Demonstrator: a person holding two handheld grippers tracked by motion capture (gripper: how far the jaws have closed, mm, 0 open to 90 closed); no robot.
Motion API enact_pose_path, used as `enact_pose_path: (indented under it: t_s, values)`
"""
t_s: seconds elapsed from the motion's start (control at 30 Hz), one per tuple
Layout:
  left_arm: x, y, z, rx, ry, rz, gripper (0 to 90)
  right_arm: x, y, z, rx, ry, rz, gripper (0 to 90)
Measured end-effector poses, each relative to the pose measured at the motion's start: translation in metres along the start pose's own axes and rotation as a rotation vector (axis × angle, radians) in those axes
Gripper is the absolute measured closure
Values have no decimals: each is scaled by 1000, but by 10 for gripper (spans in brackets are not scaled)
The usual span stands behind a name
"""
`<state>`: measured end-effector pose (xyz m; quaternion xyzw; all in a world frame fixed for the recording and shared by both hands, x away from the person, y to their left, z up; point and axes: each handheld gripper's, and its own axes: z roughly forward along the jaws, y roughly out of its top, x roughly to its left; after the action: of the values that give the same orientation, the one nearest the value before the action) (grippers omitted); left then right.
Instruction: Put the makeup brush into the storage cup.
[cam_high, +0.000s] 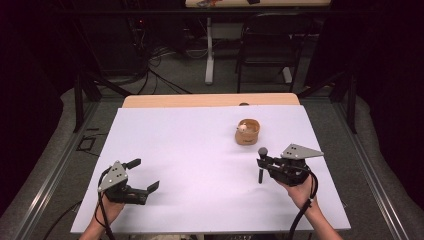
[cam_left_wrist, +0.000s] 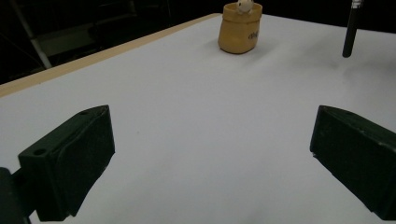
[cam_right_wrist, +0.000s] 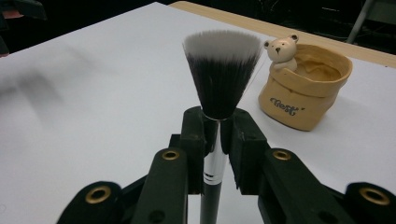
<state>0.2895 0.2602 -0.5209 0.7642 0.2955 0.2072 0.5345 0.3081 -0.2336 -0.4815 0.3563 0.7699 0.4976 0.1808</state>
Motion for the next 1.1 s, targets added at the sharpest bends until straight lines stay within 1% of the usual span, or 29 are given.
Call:
enact_pose_path:
  t_s: [0.03, 0.07, 0.13, 0.27, 0.43, 0.57, 0.7, 0.77, 0.87, 0.97, 1.1]
  values:
    - [1, 0, 0, -10, -6, -12, 1, -1, 1, -1, 5, 1, -4, 769]
    - [2, 0, -1, -8, 0, -14, 1, -2, 1, -1, 0, -4, 0, 769]
    - [2, -1, 0, -4, 1, -10, 1, -4, 2, -1, 1, -12, -2, 769]
    - [2, 0, -1, -9, 1, -20, 1, -8, 4, -2, -3, -15, 7, 770]
    - [3, 0, 1, -5, 0, -26, 1, -9, 9, -2, 3, -21, -1, 770]
    - [3, -1, 1, -8, 8, -24, 1, -10, 14, -3, -1, -21, -11, 770]
    - [2, -1, 2, -4, 14, -25, 1, -14, 18, -4, -9, -22, -6, 770]
    - [1, -1, 1, 4, 27, -26, 1, -15, 21, -4, -19, -31, -9, 771]
    - [-1, 0, 1, -4, 10, -23, 1, -17, 24, -5, -24, -35, -13, 771]
    - [-1, -1, 2, 3, 14, -25, 1, -20, 26, -6, -32, -37, -16, 770]
    - [0, -1, 2, 1, 16, -31, 1, -24, 30, -8, -43, -38, -11, 771]
